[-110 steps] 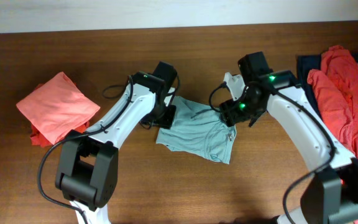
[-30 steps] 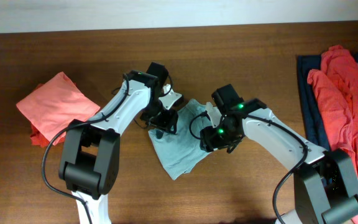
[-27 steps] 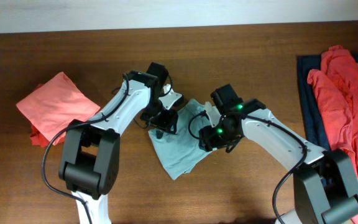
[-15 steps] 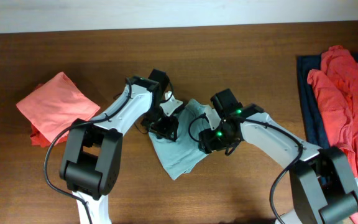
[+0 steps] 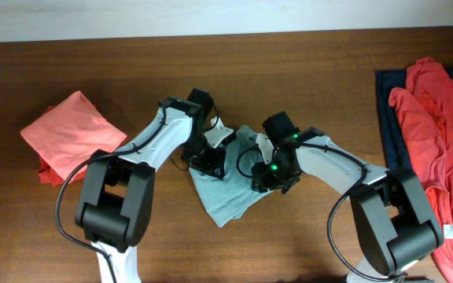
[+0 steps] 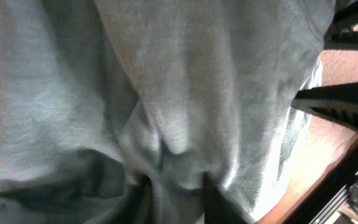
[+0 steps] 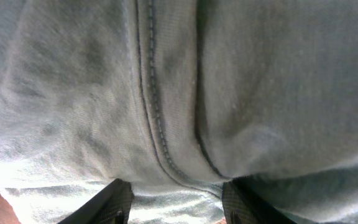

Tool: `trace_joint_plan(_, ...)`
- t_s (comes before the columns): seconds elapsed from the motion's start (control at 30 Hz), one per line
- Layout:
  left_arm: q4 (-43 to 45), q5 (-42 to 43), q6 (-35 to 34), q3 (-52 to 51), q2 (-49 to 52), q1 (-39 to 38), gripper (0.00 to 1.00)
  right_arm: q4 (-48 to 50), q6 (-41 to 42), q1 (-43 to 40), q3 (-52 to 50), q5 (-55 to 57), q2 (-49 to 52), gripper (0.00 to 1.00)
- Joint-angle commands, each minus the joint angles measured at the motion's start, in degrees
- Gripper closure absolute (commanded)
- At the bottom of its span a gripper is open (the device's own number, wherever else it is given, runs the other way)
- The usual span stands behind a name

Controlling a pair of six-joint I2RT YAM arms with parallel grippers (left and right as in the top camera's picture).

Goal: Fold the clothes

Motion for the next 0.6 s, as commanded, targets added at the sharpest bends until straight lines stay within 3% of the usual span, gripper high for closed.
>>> trace_joint_plan(0.0,0.5,1.2,1.8,-1.1,-1.1,-0.1,1.0,2.2,-0.5,0.6,-2.6,2.1,6.1,0.48)
trace_joint_plan(0.2,1.3,-3.8,0.5,-1.5,-1.1,-0.1,1.0,2.1,-0.5,0.6,-2.6,2.1,6.1,0.48)
trace_joint_plan(0.3,5.1,-20.0,-13.8,-1.5,-1.1,0.6,1.0,2.0,-0.5,0.6,-2.6,2.1,6.1,0.48)
trace_joint_plan(0.37,7.3,-25.0,-20.2,-1.5,-1.1,1.6,1.0,2.0,-0.5,0.6,-2.6,2.1,6.1,0.48)
trace_joint_plan(0.57,9.0,-24.9,-23.1,-1.5,-1.1,2.1,0.99,2.0,-0.5,0.6,-2.6,2.1,6.1,0.48)
